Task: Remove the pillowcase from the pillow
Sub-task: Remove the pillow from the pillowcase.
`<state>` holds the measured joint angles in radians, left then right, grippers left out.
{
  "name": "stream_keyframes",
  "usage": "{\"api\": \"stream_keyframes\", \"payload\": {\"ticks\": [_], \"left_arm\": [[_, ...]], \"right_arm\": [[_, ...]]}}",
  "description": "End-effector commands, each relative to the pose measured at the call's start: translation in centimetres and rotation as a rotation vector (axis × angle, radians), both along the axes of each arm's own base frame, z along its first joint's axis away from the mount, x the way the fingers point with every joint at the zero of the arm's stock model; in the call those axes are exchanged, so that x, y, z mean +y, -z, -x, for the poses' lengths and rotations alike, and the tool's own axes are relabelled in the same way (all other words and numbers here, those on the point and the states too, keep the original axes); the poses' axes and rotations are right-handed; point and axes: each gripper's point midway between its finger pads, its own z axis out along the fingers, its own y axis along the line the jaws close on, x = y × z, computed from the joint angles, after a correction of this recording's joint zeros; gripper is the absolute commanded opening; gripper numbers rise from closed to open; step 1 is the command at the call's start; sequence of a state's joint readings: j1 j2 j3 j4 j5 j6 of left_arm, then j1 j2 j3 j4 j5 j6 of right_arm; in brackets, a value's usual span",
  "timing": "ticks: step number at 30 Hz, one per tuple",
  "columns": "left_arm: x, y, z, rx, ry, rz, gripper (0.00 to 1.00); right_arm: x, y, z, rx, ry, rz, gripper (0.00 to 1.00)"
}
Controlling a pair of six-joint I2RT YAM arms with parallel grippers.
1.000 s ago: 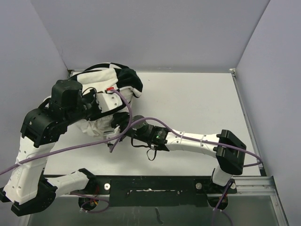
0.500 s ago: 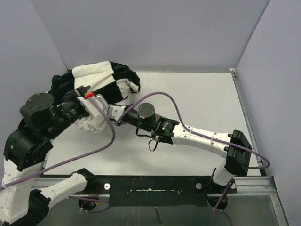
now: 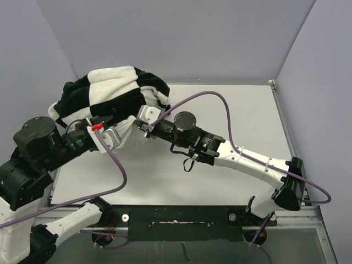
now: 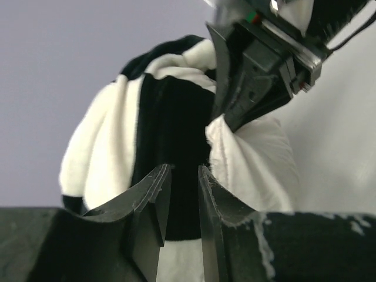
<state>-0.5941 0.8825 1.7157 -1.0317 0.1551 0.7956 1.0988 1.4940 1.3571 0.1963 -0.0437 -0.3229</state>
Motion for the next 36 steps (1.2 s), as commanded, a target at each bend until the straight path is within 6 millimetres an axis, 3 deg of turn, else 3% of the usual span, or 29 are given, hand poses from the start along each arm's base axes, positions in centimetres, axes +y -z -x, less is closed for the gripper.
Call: {"api": "stream_keyframes", "payload": {"ticks": [1, 5, 9, 12, 16, 18, 20, 23, 25, 29, 32, 36], "left_arm": [[-1.3, 1.0, -0.8, 0.067, 0.027, -0.016, 0.24], [-1.8, 1.5, -2.6, 0.049, 0.001, -0.033, 0.24], [-2.2, 2.4, -4.4, 0.054, -0.028, -0.072, 0.23], [-2.4, 4.9, -5.2, 0.125, -0.033, -0.139, 0.25], [-2.7, 8.2, -5.9, 0.224, -0.027, -0.222, 0.28], [-3.2, 8.5, -5.6, 0.253, 0.005, -0.214, 0.32], [-3.8, 7.3, -5.4, 0.233, 0.033, -0.185, 0.41], [-4.0, 5.0, -6.5, 0.137, 0.017, -0.152, 0.50], [-4.0, 1.8, -7.6, 0.001, -0.014, -0.087, 0.50], [-3.8, -3.1, -6.7, -0.175, 0.003, 0.005, 0.48], [-3.6, -4.1, -5.6, -0.126, 0.017, 0.016, 0.40], [-3.3, -3.3, -4.8, -0.072, 0.026, -0.012, 0.36]], "right_arm": [[-6.7, -20.0, 5.1, -0.220, -0.089, -0.482, 0.00], [-6.0, -15.2, 4.5, -0.148, -0.078, -0.377, 0.00], [-7.1, -10.5, 2.5, -0.055, -0.022, -0.334, 0.00], [-8.5, -8.8, 1.0, -0.010, 0.014, -0.337, 0.00], [-9.5, -8.4, 0.1, 0.002, 0.041, -0.334, 0.00], [-9.7, -8.9, -0.6, -0.005, 0.052, -0.343, 0.00], [-9.8, -10.2, -0.7, -0.027, 0.043, -0.360, 0.00], [-9.8, -14.5, 0.2, -0.082, -0.005, -0.418, 0.00], [-10.0, -17.4, 1.3, -0.109, -0.048, -0.460, 0.00], [-10.7, -22.2, 4.0, -0.162, -0.123, -0.551, 0.00], [-11.1, -24.3, 5.5, -0.190, -0.147, -0.585, 0.00], [-11.4, -25.7, 5.9, -0.184, -0.163, -0.620, 0.00]]}}
